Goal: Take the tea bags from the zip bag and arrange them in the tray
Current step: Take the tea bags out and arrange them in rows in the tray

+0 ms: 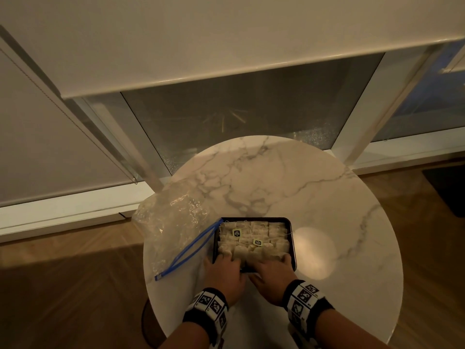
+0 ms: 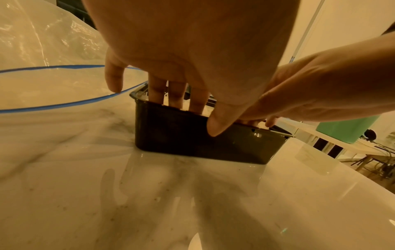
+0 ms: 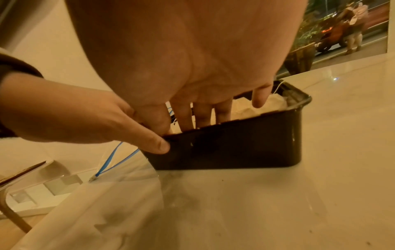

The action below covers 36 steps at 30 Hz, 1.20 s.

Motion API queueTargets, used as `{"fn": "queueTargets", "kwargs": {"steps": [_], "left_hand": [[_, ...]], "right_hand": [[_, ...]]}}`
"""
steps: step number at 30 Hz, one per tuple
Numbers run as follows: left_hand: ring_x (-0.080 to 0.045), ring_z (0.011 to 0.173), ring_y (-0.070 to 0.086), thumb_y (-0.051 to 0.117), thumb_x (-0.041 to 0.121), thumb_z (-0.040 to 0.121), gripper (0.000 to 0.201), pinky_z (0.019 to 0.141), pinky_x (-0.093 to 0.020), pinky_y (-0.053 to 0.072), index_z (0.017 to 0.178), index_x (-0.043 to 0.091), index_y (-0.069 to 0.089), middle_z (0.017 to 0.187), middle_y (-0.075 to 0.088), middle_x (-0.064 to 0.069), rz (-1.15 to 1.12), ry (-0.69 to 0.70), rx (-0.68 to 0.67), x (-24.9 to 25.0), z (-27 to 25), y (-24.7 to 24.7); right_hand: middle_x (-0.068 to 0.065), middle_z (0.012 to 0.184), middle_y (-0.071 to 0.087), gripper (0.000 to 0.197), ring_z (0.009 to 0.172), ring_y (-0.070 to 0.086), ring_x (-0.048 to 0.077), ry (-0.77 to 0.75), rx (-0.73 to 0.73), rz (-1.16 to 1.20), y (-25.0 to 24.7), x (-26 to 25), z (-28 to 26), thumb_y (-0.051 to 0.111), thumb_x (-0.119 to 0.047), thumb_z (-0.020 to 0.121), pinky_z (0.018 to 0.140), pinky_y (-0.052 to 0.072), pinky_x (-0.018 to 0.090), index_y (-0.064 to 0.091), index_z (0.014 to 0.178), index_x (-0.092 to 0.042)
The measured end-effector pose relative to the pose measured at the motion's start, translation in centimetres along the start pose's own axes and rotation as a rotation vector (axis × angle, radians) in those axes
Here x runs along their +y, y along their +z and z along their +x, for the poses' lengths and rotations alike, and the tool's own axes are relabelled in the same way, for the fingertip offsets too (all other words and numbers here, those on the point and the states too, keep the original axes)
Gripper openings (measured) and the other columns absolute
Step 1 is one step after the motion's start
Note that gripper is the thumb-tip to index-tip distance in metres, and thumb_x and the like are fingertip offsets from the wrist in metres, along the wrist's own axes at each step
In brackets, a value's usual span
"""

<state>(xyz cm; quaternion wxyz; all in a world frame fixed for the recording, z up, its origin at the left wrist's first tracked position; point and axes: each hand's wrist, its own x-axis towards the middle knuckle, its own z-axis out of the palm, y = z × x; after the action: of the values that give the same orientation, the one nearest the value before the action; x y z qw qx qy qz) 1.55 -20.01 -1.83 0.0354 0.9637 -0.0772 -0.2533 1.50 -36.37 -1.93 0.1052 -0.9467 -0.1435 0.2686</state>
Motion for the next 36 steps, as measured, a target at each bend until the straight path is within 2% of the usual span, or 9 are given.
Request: {"fn": "queueTargets", "kwargs": {"steps": [4, 10, 15, 20, 22, 25, 28, 33, 36], "left_hand": [[-0.02, 0.125, 0.048, 0.037, 0.046, 0.095, 0.037, 0.106, -0.055, 0.027, 0.121, 0.031, 0.058, 0.13, 0.057, 0.004, 0.054, 0.058, 0.038, 0.4, -0.3, -0.5], [-0.024, 0.133, 0.042, 0.029, 0.049, 0.098, 0.044, 0.11, -0.067, 0.006, 0.131, 0.036, 0.056, 0.137, 0.055, 0.003, 0.071, 0.092, -0.015, 1.5, 0.1, 0.1], [-0.029, 0.141, 0.034, 0.027, 0.05, 0.098, 0.049, 0.111, -0.068, 0.004, 0.144, 0.04, 0.041, 0.149, 0.046, 0.003, 0.05, 0.081, -0.038, 2.0, 0.3, 0.5], [-0.019, 0.121, 0.051, 0.032, 0.054, 0.095, 0.042, 0.107, -0.045, 0.026, 0.124, 0.034, 0.056, 0.125, 0.059, 0.007, -0.066, 0.099, 0.065, 1.8, 0.3, -0.1], [-0.016, 0.119, 0.05, 0.034, 0.054, 0.096, 0.041, 0.104, -0.037, 0.034, 0.124, 0.033, 0.055, 0.127, 0.056, 0.008, -0.136, 0.096, 0.16, 1.3, 0.3, -0.7], [-0.018, 0.136, 0.037, 0.04, 0.047, 0.097, 0.049, 0.114, -0.037, 0.031, 0.143, 0.029, 0.043, 0.149, 0.039, 0.002, -0.19, 0.056, 0.209, 0.6, 0.7, -1.6], [-0.024, 0.151, 0.015, 0.039, 0.044, 0.1, 0.063, 0.124, -0.041, 0.017, 0.156, 0.021, 0.022, 0.164, 0.016, -0.007, -0.181, 0.026, 0.16, 0.2, 1.7, -1.7], [-0.022, 0.143, 0.032, 0.034, 0.049, 0.099, 0.061, 0.124, -0.047, 0.013, 0.15, 0.016, 0.035, 0.152, 0.041, -0.007, -0.033, 0.012, 0.107, -0.2, 3.1, -0.5], [-0.023, 0.146, 0.027, 0.033, 0.047, 0.1, 0.062, 0.124, -0.048, 0.01, 0.153, 0.015, 0.03, 0.156, 0.035, -0.008, -0.025, 0.013, 0.138, -0.1, 3.5, -0.7]], "right_hand": [[-0.008, 0.103, 0.067, 0.037, 0.097, 0.06, 0.015, 0.097, 0.117, -0.008, -1.5, 1.0, -0.8, 0.032, -0.047, 0.095, 0.091, 0.035, 0.036, 0.063, 0.104, -0.03], [-0.007, 0.103, 0.067, 0.047, 0.096, 0.061, 0.016, 0.204, 0.006, -0.056, -1.2, 2.3, -1.0, 0.022, -0.051, 0.096, 0.097, 0.027, 0.045, 0.064, 0.104, -0.031], [-0.008, 0.102, 0.068, 0.047, 0.098, 0.062, 0.014, 0.213, -0.009, -0.018, -0.4, 2.2, -1.1, 0.021, -0.053, 0.098, 0.102, 0.024, 0.046, 0.062, 0.106, -0.031], [-0.009, 0.099, 0.067, 0.037, 0.094, 0.061, 0.012, 0.188, 0.137, -0.035, -0.9, 2.5, -1.2, 0.03, -0.046, 0.094, 0.097, 0.027, 0.04, 0.063, 0.101, -0.031], [-0.009, 0.098, 0.067, 0.033, 0.092, 0.06, 0.013, 0.155, 0.206, -0.011, -1.3, 2.2, -0.9, 0.033, -0.042, 0.094, 0.093, 0.032, 0.035, 0.063, 0.097, -0.029], [-0.009, 0.106, 0.066, 0.031, 0.097, 0.06, 0.014, 0.067, 0.273, 0.085, -1.1, 1.4, -0.1, 0.037, -0.038, 0.093, 0.091, 0.039, 0.032, 0.064, 0.105, -0.028], [-0.005, 0.123, 0.06, 0.038, 0.114, 0.055, 0.018, -0.021, 0.265, 0.144, -0.4, 0.6, 1.0, 0.039, -0.038, 0.093, 0.096, 0.043, 0.033, 0.06, 0.123, -0.026], [-0.003, 0.126, 0.058, 0.035, 0.115, 0.052, 0.02, -0.024, 0.187, 0.097, -0.5, 0.1, 1.9, 0.035, -0.037, 0.097, 0.099, 0.04, 0.035, 0.056, 0.122, -0.024], [-0.001, 0.133, 0.054, 0.041, 0.122, 0.049, 0.021, -0.003, 0.271, 0.125, -0.8, 0.3, 2.4, 0.039, -0.037, 0.095, 0.103, 0.039, 0.034, 0.053, 0.131, -0.021]]}}
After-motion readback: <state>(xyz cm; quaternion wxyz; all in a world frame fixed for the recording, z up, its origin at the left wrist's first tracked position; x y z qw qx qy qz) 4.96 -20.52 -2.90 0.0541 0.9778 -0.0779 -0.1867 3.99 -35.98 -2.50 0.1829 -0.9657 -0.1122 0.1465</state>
